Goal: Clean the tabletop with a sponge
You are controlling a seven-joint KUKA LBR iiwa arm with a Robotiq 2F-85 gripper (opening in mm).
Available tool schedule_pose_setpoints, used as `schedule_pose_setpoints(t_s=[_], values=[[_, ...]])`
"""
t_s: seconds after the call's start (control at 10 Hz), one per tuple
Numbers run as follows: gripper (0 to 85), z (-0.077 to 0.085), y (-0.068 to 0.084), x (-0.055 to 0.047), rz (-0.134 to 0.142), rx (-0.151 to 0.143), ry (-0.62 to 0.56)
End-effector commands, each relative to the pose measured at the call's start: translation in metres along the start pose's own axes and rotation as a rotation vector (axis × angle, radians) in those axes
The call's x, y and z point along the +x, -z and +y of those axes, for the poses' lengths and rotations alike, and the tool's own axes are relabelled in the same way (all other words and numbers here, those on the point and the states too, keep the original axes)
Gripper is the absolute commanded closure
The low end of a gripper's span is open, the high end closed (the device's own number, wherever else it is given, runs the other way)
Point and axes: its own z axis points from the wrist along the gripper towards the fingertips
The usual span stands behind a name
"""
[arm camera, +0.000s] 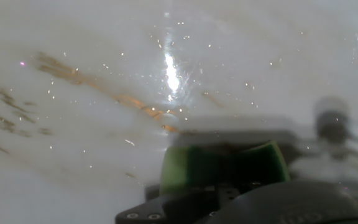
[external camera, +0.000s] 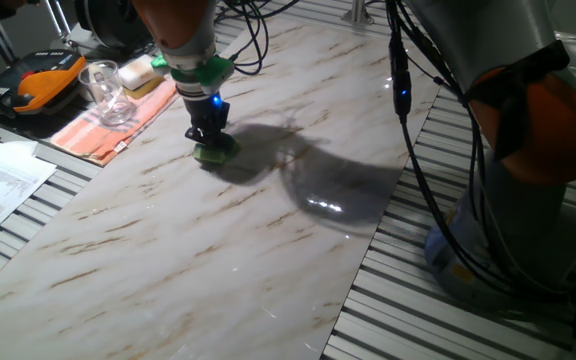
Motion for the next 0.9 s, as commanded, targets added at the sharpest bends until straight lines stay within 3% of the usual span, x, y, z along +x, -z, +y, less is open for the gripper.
schedule_pose_setpoints(t_s=[0.0, 0.2, 0.5, 0.8], values=[[85.0, 0.0001, 0.0, 0.0, -0.005, -0.008, 0.013], [85.0, 0.0001, 0.0, 0.0, -0.028, 0.012, 0.02], [85.0, 0.0001, 0.0, 0.0, -0.047, 0.009, 0.037], [85.0, -0.0033, 0.0091, -0.0084, -0.023, 0.001, 0.024]])
